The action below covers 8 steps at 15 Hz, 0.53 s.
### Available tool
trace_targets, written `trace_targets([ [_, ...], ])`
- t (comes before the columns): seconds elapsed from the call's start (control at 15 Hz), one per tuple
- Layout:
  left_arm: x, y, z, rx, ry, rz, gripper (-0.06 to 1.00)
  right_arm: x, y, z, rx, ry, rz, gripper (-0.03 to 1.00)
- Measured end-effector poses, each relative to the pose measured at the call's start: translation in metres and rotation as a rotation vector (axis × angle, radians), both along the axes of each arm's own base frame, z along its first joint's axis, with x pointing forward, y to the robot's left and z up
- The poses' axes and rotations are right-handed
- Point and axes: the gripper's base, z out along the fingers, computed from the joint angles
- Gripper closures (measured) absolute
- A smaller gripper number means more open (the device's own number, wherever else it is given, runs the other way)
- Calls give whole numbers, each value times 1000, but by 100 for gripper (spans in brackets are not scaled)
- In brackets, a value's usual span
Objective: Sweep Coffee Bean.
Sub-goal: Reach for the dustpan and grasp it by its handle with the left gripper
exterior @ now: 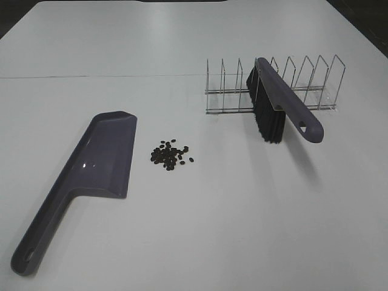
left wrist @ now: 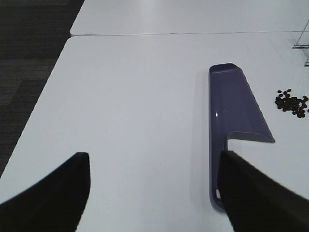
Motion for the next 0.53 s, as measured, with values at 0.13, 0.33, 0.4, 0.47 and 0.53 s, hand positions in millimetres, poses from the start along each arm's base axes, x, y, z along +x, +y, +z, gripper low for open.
trace_targets([
  [0.13,0,0,0,6,0,1,2,0,0,0,0,0,0,34],
  [0.33,0,0,0,6,-1,1,-4,0,0,0,0,0,0,34],
  [0.4,0,0,0,6,-1,1,-5,0,0,0,0,0,0,34],
  [0.47,0,0,0,6,-1,1,-5,0,0,0,0,0,0,34],
  [0.53,0,0,0,6,-1,1,-5,0,0,0,0,0,0,34],
])
